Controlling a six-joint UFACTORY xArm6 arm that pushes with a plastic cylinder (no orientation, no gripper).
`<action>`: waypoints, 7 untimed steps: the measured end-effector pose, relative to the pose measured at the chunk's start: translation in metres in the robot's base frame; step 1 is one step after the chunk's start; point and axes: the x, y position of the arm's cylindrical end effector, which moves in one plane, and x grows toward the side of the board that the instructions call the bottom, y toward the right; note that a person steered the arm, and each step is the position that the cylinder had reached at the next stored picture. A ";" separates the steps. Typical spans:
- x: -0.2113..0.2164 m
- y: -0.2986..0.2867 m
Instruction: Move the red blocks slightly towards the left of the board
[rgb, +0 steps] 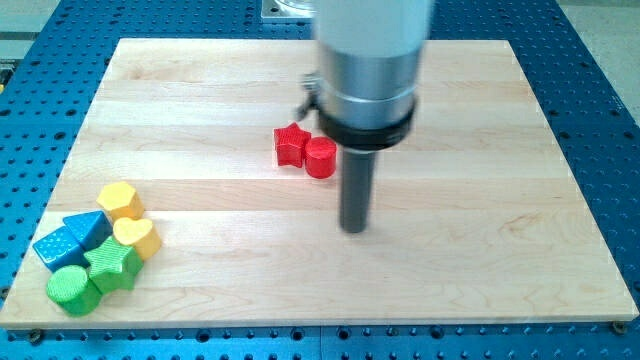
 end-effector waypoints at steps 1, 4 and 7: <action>-0.040 0.032; -0.055 -0.045; -0.150 -0.075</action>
